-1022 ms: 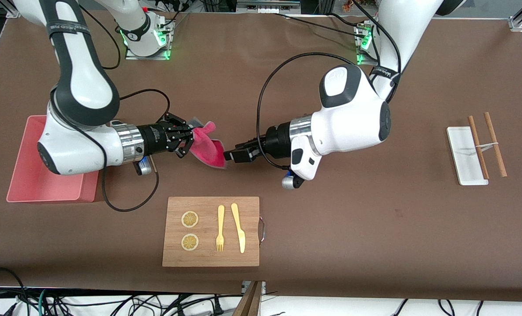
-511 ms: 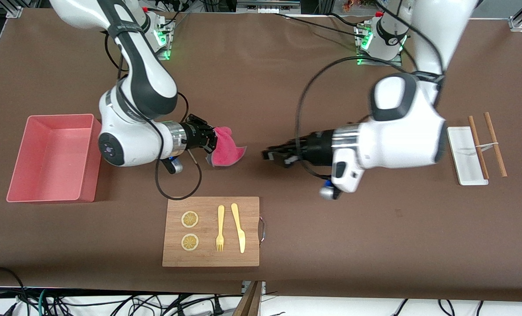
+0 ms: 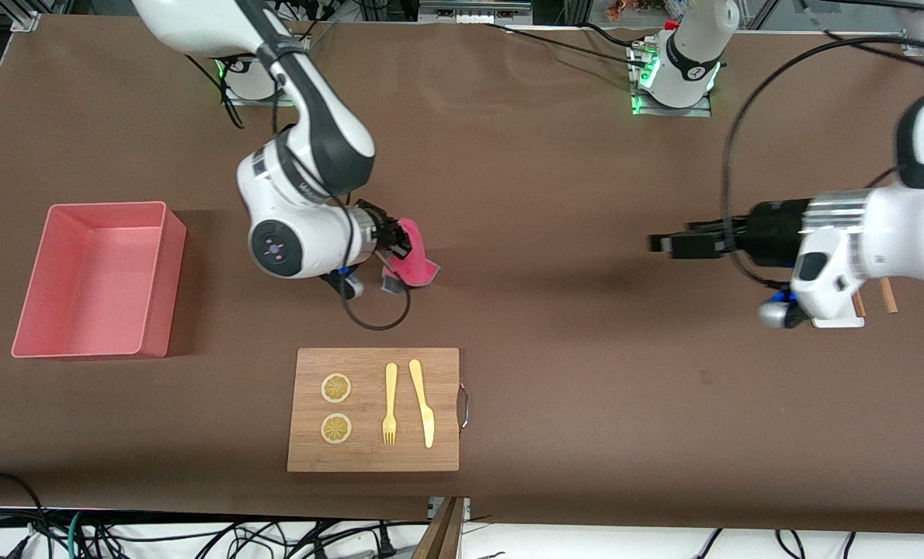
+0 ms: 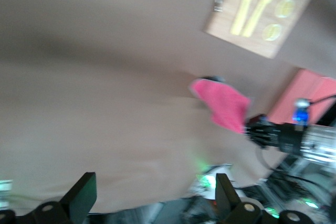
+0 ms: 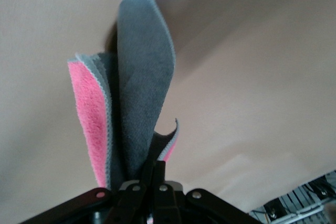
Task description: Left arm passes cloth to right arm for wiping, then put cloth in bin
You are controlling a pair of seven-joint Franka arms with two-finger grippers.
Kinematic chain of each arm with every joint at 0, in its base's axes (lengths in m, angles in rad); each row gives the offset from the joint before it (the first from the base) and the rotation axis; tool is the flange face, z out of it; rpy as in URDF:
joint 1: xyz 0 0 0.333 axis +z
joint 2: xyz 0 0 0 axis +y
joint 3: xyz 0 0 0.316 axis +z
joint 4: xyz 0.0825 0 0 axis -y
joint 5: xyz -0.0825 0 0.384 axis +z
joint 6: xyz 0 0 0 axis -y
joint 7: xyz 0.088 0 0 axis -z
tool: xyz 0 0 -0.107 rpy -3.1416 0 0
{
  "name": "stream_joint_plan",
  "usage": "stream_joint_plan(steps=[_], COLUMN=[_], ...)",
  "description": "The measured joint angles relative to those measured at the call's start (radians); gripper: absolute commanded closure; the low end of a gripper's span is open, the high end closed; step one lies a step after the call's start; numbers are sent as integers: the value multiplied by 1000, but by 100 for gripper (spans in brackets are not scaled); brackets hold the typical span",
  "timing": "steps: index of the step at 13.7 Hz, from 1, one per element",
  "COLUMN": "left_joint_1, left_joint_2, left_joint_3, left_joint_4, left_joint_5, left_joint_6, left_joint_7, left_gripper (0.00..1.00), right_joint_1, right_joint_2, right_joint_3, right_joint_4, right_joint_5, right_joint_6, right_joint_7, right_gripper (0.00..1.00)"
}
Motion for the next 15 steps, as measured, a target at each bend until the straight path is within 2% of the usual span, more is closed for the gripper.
stream_joint_plan(steps=[3,6,10,12,15], left_joint_1=[33,30,36,43,43], left_joint_2=[-92,-214,-379,-403,-404], left_joint_3=[-2,-13,-9,-7,-8], left_joint_4=[-71,-192,-414,-449,-450], left_joint_5=[286,458,532,556,582], left_joint_6=[-56,-33,121,168,202], left_joint_7=[152,207,266,276,283], left_gripper=[0,0,0,0,0], right_joint_1=[42,44,13,-39,-130], right_joint_2=[30,74,109,110,110], right_joint_3=[0,-3,-21,-25,-28], right_joint_4=[-1,-2,-2,-2,-2], right_joint_5=[-51,-105,-180,-209,-282], right_joint_6=[36,66,71,55,-8], right_joint_7=[0,-31,-163,-254,-404], right_gripper=[100,100,100,100,100])
